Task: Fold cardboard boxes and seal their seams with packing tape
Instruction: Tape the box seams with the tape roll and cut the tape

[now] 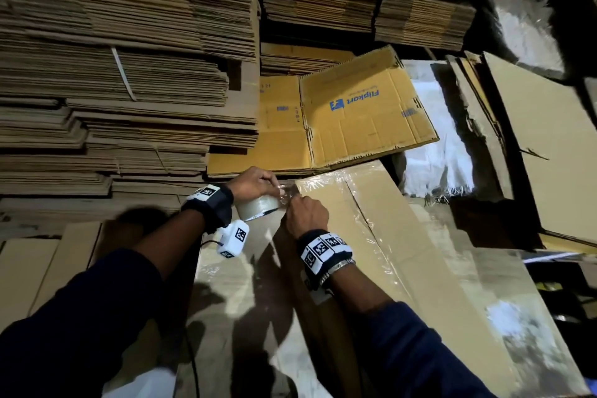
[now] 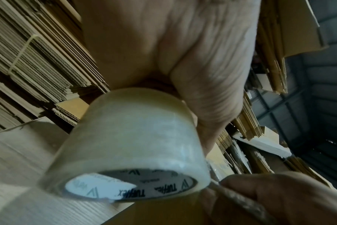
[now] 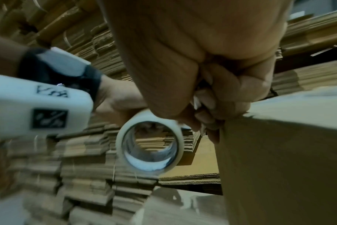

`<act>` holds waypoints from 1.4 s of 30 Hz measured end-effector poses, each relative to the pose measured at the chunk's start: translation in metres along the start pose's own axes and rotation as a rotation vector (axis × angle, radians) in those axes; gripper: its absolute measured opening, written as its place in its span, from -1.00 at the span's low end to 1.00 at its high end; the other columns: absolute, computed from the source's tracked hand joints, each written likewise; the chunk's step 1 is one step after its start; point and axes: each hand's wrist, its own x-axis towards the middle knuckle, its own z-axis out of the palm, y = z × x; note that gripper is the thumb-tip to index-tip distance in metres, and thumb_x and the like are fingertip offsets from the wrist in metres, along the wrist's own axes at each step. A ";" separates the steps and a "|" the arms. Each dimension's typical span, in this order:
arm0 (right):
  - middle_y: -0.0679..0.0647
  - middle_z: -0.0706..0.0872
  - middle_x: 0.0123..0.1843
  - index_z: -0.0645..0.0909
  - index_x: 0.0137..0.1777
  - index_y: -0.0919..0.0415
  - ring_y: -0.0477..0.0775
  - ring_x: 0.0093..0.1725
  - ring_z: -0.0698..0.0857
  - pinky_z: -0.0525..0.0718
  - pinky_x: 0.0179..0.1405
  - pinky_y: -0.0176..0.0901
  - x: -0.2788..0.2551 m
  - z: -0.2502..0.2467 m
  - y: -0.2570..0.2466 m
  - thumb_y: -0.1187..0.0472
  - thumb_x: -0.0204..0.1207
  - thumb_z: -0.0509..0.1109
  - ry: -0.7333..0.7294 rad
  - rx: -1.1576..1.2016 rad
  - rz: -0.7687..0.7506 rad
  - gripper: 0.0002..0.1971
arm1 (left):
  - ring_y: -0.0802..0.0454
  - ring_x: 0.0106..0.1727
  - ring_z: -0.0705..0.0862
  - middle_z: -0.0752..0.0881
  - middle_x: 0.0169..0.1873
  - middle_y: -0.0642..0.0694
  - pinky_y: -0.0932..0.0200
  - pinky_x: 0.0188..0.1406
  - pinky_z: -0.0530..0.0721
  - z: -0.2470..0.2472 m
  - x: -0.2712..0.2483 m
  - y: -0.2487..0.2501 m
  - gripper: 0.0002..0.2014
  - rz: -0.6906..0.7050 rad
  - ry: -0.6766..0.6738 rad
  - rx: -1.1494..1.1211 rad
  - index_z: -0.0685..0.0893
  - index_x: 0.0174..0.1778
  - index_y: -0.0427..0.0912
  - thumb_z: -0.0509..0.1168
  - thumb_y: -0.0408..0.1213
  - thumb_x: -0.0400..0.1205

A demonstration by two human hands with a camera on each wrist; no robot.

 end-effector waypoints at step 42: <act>0.30 0.62 0.45 0.19 0.44 0.21 0.38 0.32 0.69 0.62 0.28 0.12 0.035 -0.005 0.068 -0.29 0.48 0.58 0.032 0.714 0.055 -0.15 | -0.21 -0.12 0.79 0.81 -0.19 -0.13 -0.13 -0.14 0.72 0.084 -0.111 -0.002 -0.71 -0.032 0.814 -0.530 0.67 -0.23 -0.02 0.64 -0.03 0.40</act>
